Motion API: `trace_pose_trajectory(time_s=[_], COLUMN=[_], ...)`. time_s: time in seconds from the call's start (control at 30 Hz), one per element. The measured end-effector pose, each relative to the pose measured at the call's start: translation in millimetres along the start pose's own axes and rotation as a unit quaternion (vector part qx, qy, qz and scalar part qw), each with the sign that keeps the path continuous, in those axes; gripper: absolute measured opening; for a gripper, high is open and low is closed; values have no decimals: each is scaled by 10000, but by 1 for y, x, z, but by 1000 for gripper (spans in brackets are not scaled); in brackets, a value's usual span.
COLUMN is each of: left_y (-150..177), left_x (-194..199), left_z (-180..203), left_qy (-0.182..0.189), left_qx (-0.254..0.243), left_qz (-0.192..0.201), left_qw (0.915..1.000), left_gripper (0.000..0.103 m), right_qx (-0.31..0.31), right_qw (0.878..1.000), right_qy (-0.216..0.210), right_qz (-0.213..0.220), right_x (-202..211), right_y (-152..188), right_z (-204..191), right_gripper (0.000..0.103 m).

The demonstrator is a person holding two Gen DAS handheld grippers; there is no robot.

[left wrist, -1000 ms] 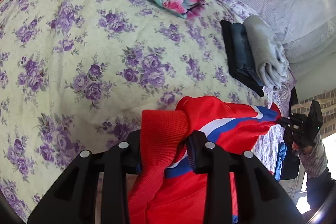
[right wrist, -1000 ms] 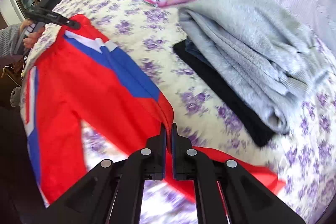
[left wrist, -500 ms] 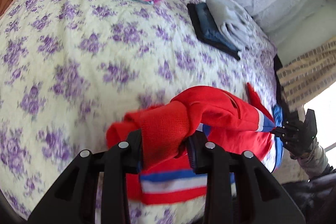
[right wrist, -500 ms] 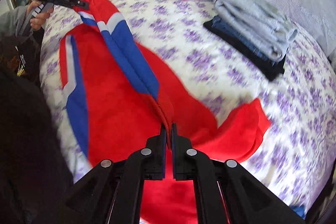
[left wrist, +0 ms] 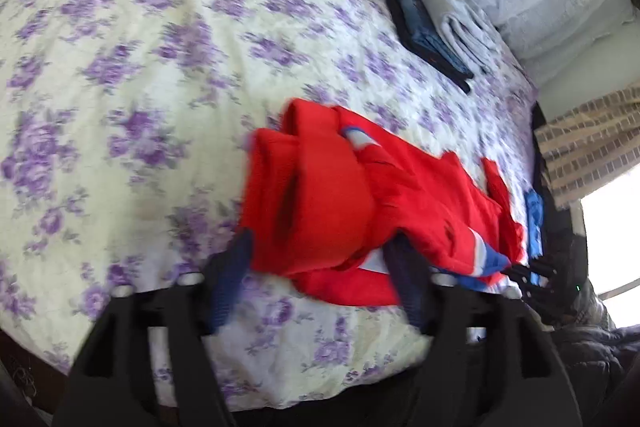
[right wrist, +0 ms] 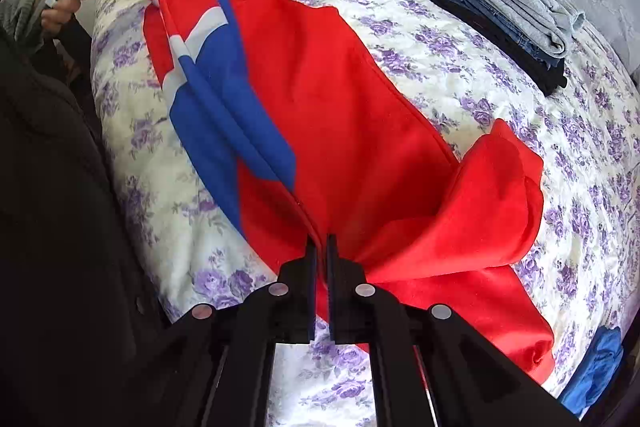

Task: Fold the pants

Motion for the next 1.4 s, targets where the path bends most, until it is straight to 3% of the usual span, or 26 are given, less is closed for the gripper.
trace_pose_trajectory(time_s=[0.2, 0.33, 0.4, 0.47, 0.57, 0.6, 0.67, 0.73, 0.77, 0.8, 0.83, 0.9, 0.97, 1.0, 1.07, 1.1, 1.17, 1.23, 1.3, 1.4], left_y=[-12, 5, 19, 22, 14, 9, 9, 12, 13, 13, 11, 2, -14, -28, -51, -57, -47, -11, 35, 58], left_x=[17, 25, 24, 20, 10, 5, -9, -17, -20, -23, -24, -23, -16, -7, 16, 25, 22, -4, -30, -35], left_z=[10, 15, 20, 24, 27, 30, 28, 29, 29, 27, 24, 23, 33, 45, 74, 88, 93, 59, 6, -12], left_qy=[-34, 339, 779, 996, 1464, 1494, 883, 740, 693, 598, 545, 575, 766, 827, 995, 896, 700, 521, 210, 579], left_qx=[-176, 372, 1020, 1450, 2351, 2506, 2494, 2626, 2687, 2768, 2826, 2928, 2722, 2427, 1593, 964, 284, 559, 1264, 1883], left_qz=[34, -324, -505, -435, -277, -285, -601, -836, -918, -915, -882, -741, -431, -159, 460, 694, 669, 138, -405, -341], left_qw=[9998, 9982, 9904, 9834, 9605, 9561, 9625, 9584, 9563, 9547, 9536, 9516, 9582, 9664, 9811, 9889, 9949, 9970, 9909, 9798], left_gripper=[71, 71, 71, 71, 71, 71, 71, 69, 64, 50, 29, 17, 12, 12, 12, 12, 12, 12, 12, 13], right_qx=[-73, -205, -221, -191, -157, -149, -134, -124, -143, -162, -174, -186, -237, -242, -255, -293, -239, -131, -188, -75], right_qw=[9999, 9996, 9995, 9995, 9995, 9995, 9995, 9995, 9994, 9994, 9994, 9993, 9991, 9991, 9990, 9989, 9992, 9994, 9990, 9993], right_qy=[-106, -179, -208, -228, -263, -277, -291, -289, -288, -290, -294, -304, -333, -326, -311, -319, -300, -298, -370, -276], right_qz=[43, 95, 92, 78, 51, 41, 53, 78, 91, 102, 105, 103, 114, 127, 172, 190, 67, -90, -156, -243], right_x=[0, 4, 5, 6, 6, 7, 9, 11, 12, 13, 13, 13, 13, 14, 17, 18, 14, 6, 0, -5], right_y=[-4, -7, -9, -9, -10, -10, -11, -13, -13, -13, -13, -12, -12, -13, -15, -15, -8, 1, 8, 13], right_z=[-3, 1, 2, 2, 3, 3, 5, 6, 7, 8, 8, 8, 8, 8, 9, 10, 9, 4, -1, -7], right_gripper=[4, 4, 4, 4, 4, 4, 4, 4, 4, 4, 4, 4, 4, 4, 4, 4, 4, 4, 5, 5])
Point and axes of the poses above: each gripper's, at about its wrist camera, not at the fingertips, and x roughly against the way its jaws point, z to its right, y to its underside, the point moved 7 cm from there along -x, roughly the way its jaws point, and after that the axes turned 11 degrees about z, right-handed, at the moved point
